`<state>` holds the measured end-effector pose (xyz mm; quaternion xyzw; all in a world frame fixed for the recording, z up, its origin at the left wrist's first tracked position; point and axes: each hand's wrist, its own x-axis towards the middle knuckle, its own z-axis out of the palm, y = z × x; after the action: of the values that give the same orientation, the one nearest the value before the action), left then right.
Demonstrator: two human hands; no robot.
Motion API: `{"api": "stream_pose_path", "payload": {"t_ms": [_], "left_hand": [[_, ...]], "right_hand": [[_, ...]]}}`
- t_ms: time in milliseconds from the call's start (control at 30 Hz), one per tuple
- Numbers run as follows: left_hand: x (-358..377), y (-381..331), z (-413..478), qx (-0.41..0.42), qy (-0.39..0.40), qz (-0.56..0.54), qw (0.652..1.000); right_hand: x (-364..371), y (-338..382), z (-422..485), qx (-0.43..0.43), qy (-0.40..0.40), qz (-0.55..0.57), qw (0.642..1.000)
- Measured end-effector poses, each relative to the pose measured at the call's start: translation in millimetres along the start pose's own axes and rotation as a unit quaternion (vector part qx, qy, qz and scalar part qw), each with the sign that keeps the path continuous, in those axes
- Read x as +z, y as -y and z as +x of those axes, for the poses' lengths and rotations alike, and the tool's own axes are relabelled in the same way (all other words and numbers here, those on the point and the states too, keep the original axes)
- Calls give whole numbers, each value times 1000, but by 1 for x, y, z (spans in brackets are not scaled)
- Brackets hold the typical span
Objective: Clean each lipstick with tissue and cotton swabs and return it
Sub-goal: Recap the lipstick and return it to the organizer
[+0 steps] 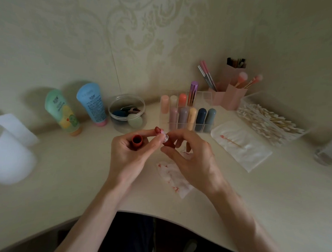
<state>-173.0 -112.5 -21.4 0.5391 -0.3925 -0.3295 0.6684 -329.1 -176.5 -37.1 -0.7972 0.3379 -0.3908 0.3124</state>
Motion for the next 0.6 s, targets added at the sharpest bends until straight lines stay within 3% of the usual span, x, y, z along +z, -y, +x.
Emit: {"api": "stream_pose_path", "payload": {"t_ms": [167,333,600], "left_hand": [[-2,0,1,-13,-9,-14,1000],[-2,2,2,22,3,23,999],[-1,11,3,33,3,32,999]], "right_hand": [[2,3,-1,9,59,33,998],[1,0,0,9,-26,14,1000],[1,5,-3,-19,-94,-19,995]]}}
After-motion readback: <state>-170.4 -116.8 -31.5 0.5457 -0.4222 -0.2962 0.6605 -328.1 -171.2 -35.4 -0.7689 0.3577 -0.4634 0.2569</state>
